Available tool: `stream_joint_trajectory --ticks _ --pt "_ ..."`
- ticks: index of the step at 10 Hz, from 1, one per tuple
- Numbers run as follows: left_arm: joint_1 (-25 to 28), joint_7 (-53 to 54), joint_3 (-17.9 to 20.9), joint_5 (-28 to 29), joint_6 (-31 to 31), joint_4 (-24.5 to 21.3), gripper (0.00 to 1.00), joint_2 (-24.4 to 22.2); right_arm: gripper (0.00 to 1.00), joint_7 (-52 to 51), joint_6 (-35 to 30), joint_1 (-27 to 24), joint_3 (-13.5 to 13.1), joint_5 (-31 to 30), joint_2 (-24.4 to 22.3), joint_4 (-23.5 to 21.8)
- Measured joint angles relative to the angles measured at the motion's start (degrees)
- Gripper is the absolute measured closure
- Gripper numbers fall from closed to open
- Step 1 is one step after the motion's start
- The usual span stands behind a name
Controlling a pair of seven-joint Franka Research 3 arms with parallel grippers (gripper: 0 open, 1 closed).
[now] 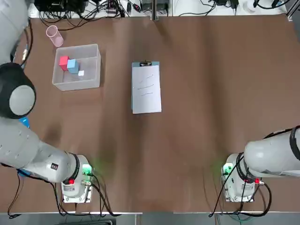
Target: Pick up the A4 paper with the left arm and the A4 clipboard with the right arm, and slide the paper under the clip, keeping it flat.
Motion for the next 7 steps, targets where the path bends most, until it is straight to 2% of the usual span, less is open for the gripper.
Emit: stream_joint_trajectory --ticks 4,7 --pt "14.98 25.29 -1.88 -2.09 -0.20 0.01 0.00 -1.66 0.00 0.00 0.00 -0.02 0.01 0.00 0.00 0.02" --pt "16.99 27.75 -2.97 -2.18 -0.18 -0.12 0.00 -1.92 0.00 0.01 0.00 -0.02 0.01 0.00 0.00 0.02"
